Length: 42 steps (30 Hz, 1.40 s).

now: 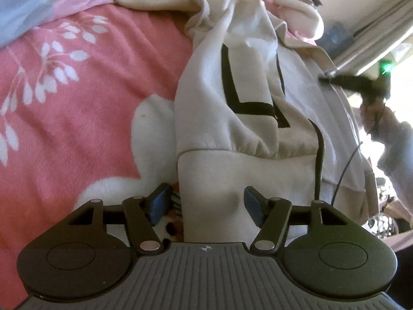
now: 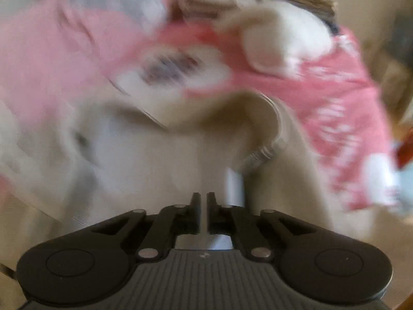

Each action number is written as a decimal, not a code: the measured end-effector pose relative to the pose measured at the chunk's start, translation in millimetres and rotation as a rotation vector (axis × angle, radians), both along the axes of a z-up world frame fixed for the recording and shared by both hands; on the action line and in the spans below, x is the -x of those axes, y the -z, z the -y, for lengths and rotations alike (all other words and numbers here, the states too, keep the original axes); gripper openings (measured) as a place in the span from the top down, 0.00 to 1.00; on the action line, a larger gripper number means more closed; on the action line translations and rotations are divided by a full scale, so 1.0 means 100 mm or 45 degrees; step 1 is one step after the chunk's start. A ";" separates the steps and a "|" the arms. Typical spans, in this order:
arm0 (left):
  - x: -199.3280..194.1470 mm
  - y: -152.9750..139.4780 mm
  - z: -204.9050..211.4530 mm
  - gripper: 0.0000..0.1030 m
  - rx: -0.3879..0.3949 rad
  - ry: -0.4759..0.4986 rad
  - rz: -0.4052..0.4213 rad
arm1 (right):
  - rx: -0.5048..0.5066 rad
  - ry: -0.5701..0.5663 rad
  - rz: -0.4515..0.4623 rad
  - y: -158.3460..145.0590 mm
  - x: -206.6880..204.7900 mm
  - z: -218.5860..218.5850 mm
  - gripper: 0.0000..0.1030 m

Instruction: Fold clothes

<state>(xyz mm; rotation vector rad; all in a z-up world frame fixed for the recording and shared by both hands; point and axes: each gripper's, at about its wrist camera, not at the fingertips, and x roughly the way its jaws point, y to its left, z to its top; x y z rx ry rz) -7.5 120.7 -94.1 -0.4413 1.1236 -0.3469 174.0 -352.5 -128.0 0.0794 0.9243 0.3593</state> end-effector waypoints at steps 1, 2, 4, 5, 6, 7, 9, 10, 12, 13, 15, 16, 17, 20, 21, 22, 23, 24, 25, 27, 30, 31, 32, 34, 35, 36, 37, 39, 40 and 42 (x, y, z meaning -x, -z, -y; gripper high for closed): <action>-0.01 0.00 0.01 0.31 0.003 0.014 -0.001 | -0.105 -0.004 -0.007 -0.03 -0.02 -0.03 0.69; -0.02 0.00 0.01 0.29 0.005 0.026 -0.001 | -0.214 0.007 -0.028 -0.04 -0.06 -0.06 0.53; -0.03 0.00 0.03 0.27 0.004 0.035 0.000 | -0.456 0.061 -0.114 0.06 -0.22 -0.12 0.49; -0.04 0.00 0.04 0.26 0.003 0.038 0.000 | -0.572 0.091 -0.162 0.12 -0.30 -0.14 0.49; -0.04 0.00 0.05 0.26 0.001 0.042 0.001 | -0.668 0.110 -0.211 0.19 -0.40 -0.16 0.49; -0.04 0.00 0.06 0.25 -0.001 0.043 0.004 | -0.729 0.123 -0.241 0.24 -0.46 -0.20 0.49; -0.02 0.00 0.07 0.25 -0.007 0.041 0.014 | -0.747 0.124 -0.237 0.31 -0.57 -0.32 0.49; -0.01 0.00 0.07 0.25 -0.009 0.040 0.017 | -0.706 0.118 -0.218 0.34 -0.62 -0.40 0.49; -0.01 0.01 0.08 0.25 -0.014 0.041 0.022 | -0.655 0.104 -0.208 0.42 -0.70 -0.53 0.49; -0.01 0.01 0.08 0.25 -0.013 0.042 0.023 | -0.640 0.096 -0.212 0.48 -0.75 -0.60 0.50; 0.00 0.02 0.06 0.24 -0.001 0.037 0.023 | -0.609 0.046 -0.203 0.55 -0.83 -0.71 0.60; 0.00 0.03 0.05 0.24 0.010 0.029 0.023 | -0.578 0.016 -0.184 0.52 -0.82 -0.74 0.69; 0.00 0.03 0.04 0.23 0.022 0.020 0.023 | -0.551 -0.006 -0.161 0.48 -0.83 -0.78 0.91; 0.01 0.06 0.01 0.23 0.060 -0.009 0.021 | -0.616 -0.035 -0.096 0.27 -0.90 -0.72 0.97; 0.01 0.06 0.00 0.23 0.072 -0.017 0.019 | -0.669 -0.025 -0.071 0.18 -0.96 -0.64 0.97; 0.01 0.06 -0.01 0.23 0.081 -0.023 0.015 | -0.719 -0.013 -0.048 0.09 -1.02 -0.57 0.97; -0.01 0.07 0.00 0.23 0.086 -0.026 0.008 | -0.764 0.015 -0.033 0.02 -1.11 -0.48 0.97; -0.03 0.08 0.00 0.23 0.092 -0.029 0.000 | -0.807 0.044 -0.032 -0.02 -1.21 -0.41 0.97; -0.04 0.08 0.00 0.23 0.095 -0.028 -0.008 | -0.848 0.073 -0.034 -0.05 -1.32 -0.33 0.97; -0.06 0.08 0.00 0.23 0.097 -0.023 -0.022 | -0.901 0.115 -0.060 -0.03 -1.55 -0.28 0.97; -0.08 0.06 0.03 0.23 0.081 -0.008 -0.030 | -0.932 0.161 -0.102 0.07 -1.90 -0.29 0.97; -0.07 0.06 0.05 0.23 0.070 0.000 -0.030 | -0.883 0.161 -0.095 0.12 -2.00 -0.34 0.97; -0.08 0.05 0.07 0.23 0.057 0.009 -0.029 | -0.845 0.168 -0.102 0.18 -2.10 -0.38 0.97; -0.08 0.04 0.11 0.23 0.029 0.024 -0.028 | -0.864 0.245 -0.226 0.44 -2.27 -0.41 0.95; -0.08 0.03 0.13 0.23 0.018 0.032 -0.026 | -0.874 0.290 -0.285 0.57 -2.35 -0.42 0.93; -0.08 0.03 0.15 0.23 0.006 0.040 -0.024 | -0.894 0.355 -0.326 0.68 -2.36 -0.37 0.86; -0.08 0.02 0.17 0.23 -0.002 0.047 -0.023 | -0.945 0.396 -0.346 0.74 -2.34 -0.31 0.83; -0.05 0.03 0.17 0.22 -0.007 0.056 -0.019 | -1.109 0.423 -0.352 0.80 -2.25 -0.15 0.58; -0.05 0.03 0.17 0.21 -0.006 0.058 -0.018 | -1.169 0.421 -0.338 0.78 -2.18 -0.05 0.53; -0.05 0.04 0.16 0.20 0.002 0.059 -0.019 | -1.285 0.414 -0.311 0.74 -2.04 0.15 0.49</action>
